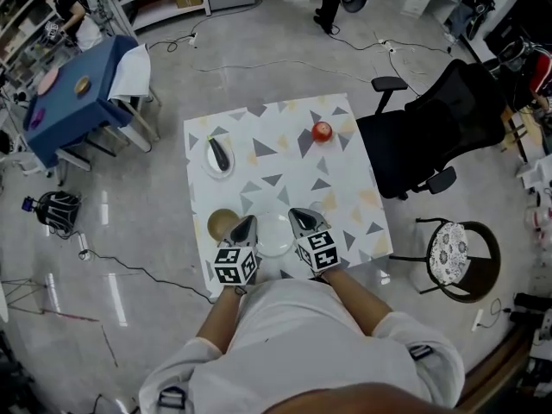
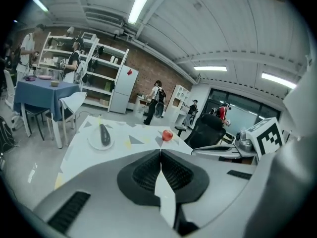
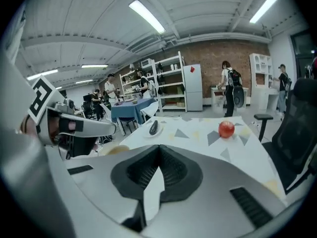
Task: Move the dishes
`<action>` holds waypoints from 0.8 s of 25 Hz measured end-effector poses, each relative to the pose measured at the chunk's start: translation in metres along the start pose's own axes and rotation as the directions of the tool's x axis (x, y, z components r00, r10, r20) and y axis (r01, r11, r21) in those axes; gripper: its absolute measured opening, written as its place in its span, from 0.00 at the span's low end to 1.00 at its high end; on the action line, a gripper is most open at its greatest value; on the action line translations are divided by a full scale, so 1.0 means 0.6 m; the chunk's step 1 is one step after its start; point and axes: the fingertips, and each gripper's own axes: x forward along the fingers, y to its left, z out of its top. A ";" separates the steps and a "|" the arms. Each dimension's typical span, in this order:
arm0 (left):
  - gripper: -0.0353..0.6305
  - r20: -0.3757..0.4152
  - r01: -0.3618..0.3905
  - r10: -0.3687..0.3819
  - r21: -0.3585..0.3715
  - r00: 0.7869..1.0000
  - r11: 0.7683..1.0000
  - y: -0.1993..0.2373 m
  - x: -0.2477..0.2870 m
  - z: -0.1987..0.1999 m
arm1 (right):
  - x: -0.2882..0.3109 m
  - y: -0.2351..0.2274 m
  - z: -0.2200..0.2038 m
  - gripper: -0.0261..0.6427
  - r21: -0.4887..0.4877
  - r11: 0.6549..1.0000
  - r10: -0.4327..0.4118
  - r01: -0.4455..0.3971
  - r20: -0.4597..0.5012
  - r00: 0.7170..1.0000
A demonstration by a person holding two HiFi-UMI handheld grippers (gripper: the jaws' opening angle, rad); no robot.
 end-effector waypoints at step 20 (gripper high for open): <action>0.08 0.329 -0.103 0.042 0.170 0.943 0.980 -0.045 -0.076 0.230 | -0.075 -0.010 0.220 0.03 -0.132 0.989 -0.027 0.073 0.322 0.946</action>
